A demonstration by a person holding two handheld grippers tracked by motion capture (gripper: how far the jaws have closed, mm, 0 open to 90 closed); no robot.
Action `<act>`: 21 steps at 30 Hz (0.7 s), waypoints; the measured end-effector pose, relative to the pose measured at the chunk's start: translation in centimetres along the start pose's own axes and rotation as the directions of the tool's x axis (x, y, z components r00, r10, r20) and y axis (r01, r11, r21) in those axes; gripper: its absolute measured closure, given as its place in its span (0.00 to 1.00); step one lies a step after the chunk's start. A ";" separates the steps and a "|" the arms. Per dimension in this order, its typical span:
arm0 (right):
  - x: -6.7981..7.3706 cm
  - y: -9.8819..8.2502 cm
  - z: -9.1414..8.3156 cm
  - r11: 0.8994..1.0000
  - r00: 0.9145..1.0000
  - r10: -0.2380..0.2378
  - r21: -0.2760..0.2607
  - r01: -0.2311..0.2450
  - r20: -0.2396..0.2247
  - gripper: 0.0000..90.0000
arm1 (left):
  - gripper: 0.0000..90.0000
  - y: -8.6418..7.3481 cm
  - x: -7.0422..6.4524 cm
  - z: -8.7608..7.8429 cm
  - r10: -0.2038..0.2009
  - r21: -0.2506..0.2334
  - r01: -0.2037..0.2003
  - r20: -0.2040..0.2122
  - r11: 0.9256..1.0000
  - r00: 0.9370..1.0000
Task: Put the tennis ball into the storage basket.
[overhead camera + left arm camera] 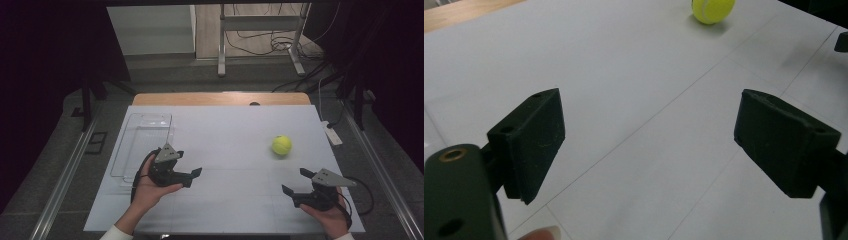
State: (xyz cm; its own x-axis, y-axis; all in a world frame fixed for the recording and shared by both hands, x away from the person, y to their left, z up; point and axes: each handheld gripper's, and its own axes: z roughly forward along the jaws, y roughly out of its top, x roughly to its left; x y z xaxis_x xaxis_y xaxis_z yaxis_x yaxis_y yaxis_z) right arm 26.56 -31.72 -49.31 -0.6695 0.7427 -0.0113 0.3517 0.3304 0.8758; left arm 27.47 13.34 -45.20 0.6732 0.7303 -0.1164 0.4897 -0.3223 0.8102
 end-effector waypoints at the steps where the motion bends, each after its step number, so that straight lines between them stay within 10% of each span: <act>1: 0.0 0.0 0.0 1.000 1.000 0.000 0.000 0.000 0.000 0.12 | 0.15 0.1 0.0 0.1 0.000 0.002 0.000 0.003 1.000 1.000; 21: 0.1 0.0 0.1 1.000 1.000 -0.002 -0.001 0.002 -0.007 0.12 | 0.15 1.8 -0.4 1.8 0.017 0.022 -0.018 0.041 1.000 0.999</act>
State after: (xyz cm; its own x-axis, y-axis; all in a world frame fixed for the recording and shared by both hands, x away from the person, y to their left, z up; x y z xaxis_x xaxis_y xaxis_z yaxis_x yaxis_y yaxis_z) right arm 26.54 -31.67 -49.37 -0.6749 0.7378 -0.0098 0.3497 0.3315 0.8763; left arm 29.07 11.38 -44.68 0.7038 0.6991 -0.1259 0.4891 -0.3484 0.7996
